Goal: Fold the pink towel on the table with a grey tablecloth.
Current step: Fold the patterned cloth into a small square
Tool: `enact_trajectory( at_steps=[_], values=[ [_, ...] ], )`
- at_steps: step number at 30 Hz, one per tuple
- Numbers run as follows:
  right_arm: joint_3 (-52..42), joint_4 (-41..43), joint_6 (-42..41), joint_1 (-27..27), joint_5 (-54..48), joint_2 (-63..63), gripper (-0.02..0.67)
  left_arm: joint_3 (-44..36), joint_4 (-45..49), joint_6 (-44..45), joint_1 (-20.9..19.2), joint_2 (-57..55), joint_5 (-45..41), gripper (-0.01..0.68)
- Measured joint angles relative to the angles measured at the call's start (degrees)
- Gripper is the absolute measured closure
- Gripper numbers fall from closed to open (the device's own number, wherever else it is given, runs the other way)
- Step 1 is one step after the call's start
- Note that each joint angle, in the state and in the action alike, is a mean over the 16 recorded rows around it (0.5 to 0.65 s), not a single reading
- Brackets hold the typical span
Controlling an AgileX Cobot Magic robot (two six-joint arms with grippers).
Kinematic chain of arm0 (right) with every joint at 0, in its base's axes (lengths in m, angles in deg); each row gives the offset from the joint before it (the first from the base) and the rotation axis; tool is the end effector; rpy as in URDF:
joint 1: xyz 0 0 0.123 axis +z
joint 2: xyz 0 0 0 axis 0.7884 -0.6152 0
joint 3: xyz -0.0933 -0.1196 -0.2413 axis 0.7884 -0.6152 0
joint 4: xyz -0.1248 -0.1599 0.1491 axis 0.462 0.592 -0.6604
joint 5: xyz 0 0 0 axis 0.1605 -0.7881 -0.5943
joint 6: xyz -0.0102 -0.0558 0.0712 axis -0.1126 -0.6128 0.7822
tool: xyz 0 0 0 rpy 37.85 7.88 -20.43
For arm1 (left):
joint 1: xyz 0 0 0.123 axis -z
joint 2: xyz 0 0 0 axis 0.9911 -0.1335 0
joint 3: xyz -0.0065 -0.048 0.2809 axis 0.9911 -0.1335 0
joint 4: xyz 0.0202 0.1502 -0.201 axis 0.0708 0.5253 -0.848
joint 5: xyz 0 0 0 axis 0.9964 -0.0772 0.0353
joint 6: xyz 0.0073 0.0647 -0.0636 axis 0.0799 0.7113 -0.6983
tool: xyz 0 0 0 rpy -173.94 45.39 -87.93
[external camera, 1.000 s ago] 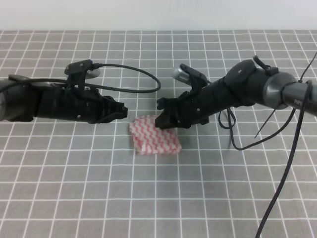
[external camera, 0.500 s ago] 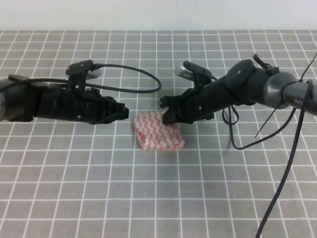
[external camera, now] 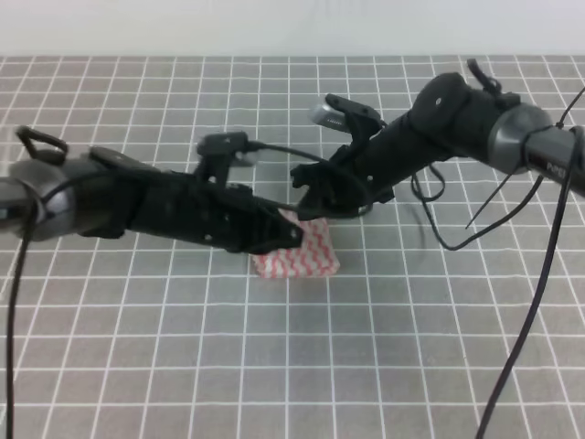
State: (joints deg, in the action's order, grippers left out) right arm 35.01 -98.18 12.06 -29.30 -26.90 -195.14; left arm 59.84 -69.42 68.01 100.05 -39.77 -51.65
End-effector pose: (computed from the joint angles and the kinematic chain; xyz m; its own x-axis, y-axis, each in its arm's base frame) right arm 0.4330 0.2343 0.1788 -0.9244 -0.1299 -0.3586 -0.3311 0.7401 0.5854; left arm 0.3652 -0.1729 0.1763 -0.7781 0.1864 -0.5998 0.5464 0.6718 -0.5001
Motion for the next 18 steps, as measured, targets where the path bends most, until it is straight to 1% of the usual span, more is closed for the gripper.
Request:
enact_trajectory(
  at_steps=[6,12,18],
  values=[
    [1.9,3.9,2.4,-0.8,-5.1,0.0,0.664,0.0,2.2,-1.4,2.0,-1.3,2.6,0.676],
    [2.2,4.7,2.8,-1.5,-9.7,0.0,0.664,0.0,4.1,-2.6,2.2,-2.4,6.6,0.677],
    [2.2,5.0,2.8,-1.6,-13.3,-0.2,0.664,0.1,4.1,-2.4,2.2,-2.6,10.4,0.677]
  ],
)
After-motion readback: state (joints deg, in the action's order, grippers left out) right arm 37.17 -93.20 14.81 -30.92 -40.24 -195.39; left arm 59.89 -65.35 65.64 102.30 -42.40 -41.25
